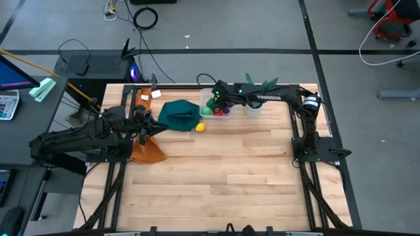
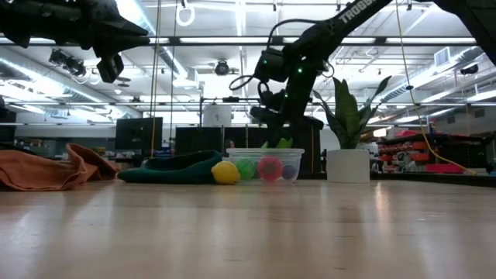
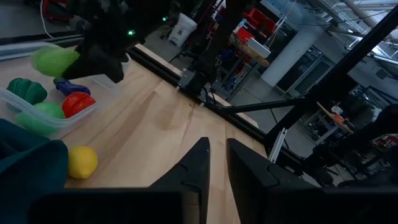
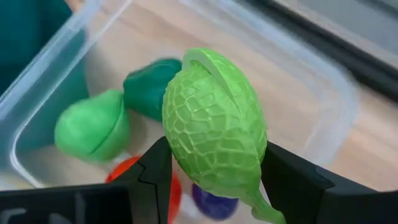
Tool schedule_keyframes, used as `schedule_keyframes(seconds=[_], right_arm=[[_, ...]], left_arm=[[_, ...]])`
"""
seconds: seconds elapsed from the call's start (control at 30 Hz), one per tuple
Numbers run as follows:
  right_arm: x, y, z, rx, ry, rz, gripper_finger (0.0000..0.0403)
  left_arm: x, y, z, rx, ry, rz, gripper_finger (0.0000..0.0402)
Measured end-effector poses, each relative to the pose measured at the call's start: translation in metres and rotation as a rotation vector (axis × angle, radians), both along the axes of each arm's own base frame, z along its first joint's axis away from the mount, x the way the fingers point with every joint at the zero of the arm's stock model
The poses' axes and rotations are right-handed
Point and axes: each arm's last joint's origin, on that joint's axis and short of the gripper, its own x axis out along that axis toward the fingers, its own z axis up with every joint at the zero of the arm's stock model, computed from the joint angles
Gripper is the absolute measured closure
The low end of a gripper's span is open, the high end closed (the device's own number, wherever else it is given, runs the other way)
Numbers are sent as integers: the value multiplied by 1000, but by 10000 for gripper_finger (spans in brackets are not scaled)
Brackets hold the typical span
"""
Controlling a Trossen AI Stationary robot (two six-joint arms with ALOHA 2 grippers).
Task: Pick and placing Produce into tupperware
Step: Put the green melon into the transparent bin
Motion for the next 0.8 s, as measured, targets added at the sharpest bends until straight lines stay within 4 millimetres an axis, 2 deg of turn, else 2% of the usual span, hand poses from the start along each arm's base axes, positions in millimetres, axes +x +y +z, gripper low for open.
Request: schedule_keyframes(seconds=[0.3, 0.8], right_arm=[[1, -3, -9, 61, 2, 19, 237], [1, -2, -9, 58, 11, 67, 191]], left_arm=[[0, 0, 0, 0, 0, 0, 344], [0, 0, 0, 0, 0, 0, 335]])
